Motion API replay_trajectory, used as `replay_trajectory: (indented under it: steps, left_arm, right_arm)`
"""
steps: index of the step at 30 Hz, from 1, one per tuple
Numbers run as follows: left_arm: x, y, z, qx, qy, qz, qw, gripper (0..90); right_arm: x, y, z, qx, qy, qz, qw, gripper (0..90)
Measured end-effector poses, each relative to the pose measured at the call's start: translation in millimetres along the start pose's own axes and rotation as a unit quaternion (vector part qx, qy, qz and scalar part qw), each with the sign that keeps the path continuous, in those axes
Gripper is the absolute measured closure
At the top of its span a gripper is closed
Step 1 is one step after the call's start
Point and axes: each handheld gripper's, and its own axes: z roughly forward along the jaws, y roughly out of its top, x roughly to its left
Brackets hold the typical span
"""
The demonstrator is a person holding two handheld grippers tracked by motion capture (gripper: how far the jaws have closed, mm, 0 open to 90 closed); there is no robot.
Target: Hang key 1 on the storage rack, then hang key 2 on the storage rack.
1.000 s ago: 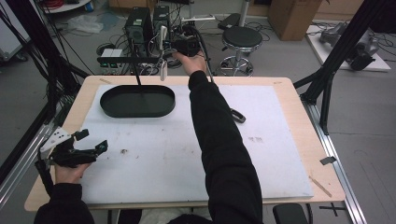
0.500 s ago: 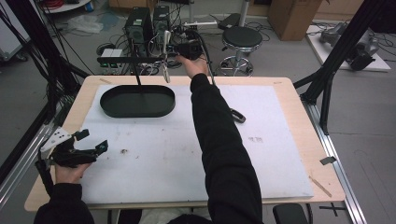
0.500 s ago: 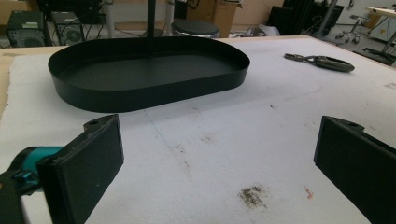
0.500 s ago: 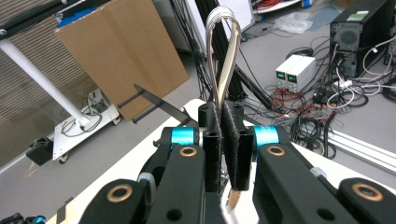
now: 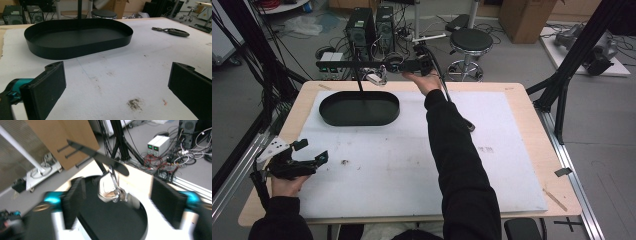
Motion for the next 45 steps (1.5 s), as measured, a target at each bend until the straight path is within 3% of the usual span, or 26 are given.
replay_trajectory:
  steps: [4,8,18,26,34,45]
  left_arm:
    - [-0.2,0.0,0.3,-0.001,0.003,0.000,1.0000,1.9]
    - [0.1,0.1,0.2,-0.002,0.004,-0.001,1.0000,1.9]
    - [0.1,-0.1,1.3,0.001,0.004,0.001,1.0000,1.9]
    - [-0.5,-0.2,2.9,0.003,0.004,0.001,1.0000,1.9]
    - [-1.4,-0.2,2.4,0.005,0.005,0.004,1.0000,1.9]
    - [-1.4,-0.3,2.9,0.008,0.004,0.004,1.0000,1.9]
  right_arm:
    - [0.8,-8.2,-2.1,0.014,-0.012,-0.014,0.9997,0.6]
    - [-1.1,-14.1,-6.9,0.026,-0.016,-0.019,0.9993,0.6]
    - [3.9,-24.8,-21.4,0.038,-0.036,-0.079,0.9955,0.7]
    - [-4.3,-41.2,-35.2,0.050,-0.053,-0.083,0.9938,0.7]
    - [-13.5,-51.7,-51.4,0.039,-0.064,-0.079,0.9941,0.7]
    - [-17.8,-52.6,-68.4,0.040,-0.081,-0.086,0.9922,0.7]
